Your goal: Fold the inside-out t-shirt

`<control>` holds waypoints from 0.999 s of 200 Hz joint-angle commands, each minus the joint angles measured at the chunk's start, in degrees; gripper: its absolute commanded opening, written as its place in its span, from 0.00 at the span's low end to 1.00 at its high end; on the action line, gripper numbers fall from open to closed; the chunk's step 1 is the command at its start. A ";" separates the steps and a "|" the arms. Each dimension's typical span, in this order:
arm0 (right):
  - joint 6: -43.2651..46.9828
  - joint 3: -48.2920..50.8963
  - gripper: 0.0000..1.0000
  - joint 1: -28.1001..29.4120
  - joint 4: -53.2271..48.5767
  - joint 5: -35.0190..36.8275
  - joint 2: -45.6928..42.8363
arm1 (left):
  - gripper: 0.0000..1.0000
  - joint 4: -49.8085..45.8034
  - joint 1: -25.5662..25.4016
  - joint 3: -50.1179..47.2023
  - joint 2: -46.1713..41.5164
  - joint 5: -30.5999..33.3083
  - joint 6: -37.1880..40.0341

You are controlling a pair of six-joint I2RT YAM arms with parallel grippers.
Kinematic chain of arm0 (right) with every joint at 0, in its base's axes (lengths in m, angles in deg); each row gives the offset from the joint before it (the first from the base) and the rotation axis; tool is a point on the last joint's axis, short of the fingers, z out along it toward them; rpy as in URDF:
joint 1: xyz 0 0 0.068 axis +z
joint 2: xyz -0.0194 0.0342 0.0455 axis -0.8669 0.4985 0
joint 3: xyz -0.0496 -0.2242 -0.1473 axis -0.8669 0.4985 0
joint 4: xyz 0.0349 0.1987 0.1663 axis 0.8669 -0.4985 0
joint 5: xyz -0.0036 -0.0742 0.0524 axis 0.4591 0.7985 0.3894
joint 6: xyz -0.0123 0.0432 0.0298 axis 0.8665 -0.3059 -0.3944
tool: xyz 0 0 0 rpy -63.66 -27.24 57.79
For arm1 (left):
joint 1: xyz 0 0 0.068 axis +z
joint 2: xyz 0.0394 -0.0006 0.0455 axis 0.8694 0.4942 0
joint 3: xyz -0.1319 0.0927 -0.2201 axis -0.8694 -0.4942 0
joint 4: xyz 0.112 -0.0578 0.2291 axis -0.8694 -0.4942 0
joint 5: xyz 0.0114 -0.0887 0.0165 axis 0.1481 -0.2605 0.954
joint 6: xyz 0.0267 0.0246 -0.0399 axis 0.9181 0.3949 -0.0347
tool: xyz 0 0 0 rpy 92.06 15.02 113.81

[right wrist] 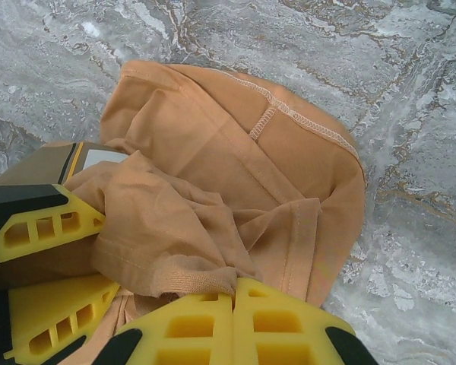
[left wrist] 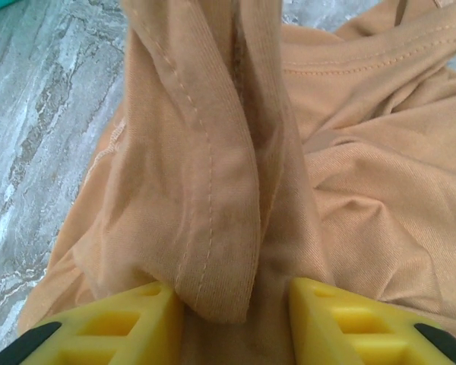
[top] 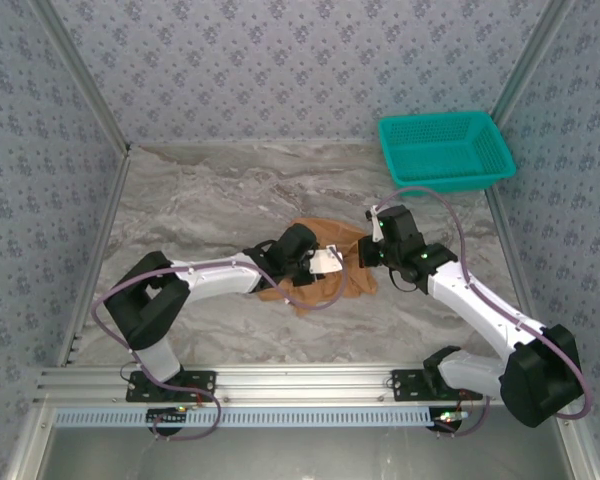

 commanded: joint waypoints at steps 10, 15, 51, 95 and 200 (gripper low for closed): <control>-0.89 -1.25 0.00 -0.39 -0.56 -0.96 -0.93 | 0.39 3.51 -0.34 1.27 -1.16 -3.34 -2.24; -0.94 -1.20 0.00 -0.38 -0.53 -0.93 -0.93 | 0.38 3.63 -0.27 1.34 -1.22 -3.88 -2.59; -0.93 -0.89 0.00 -0.35 -0.31 -1.14 -1.11 | 0.30 3.42 -0.09 2.22 -0.37 -3.73 -2.83; -0.94 -0.98 0.00 -0.60 0.02 -1.10 -1.02 | 0.12 1.95 0.43 2.77 -0.34 -4.14 -3.82; 0.76 -0.91 0.00 -2.06 4.04 -5.61 -2.46 | 0.00 -6.46 5.82 2.63 -9.53 -8.64 -23.55</control>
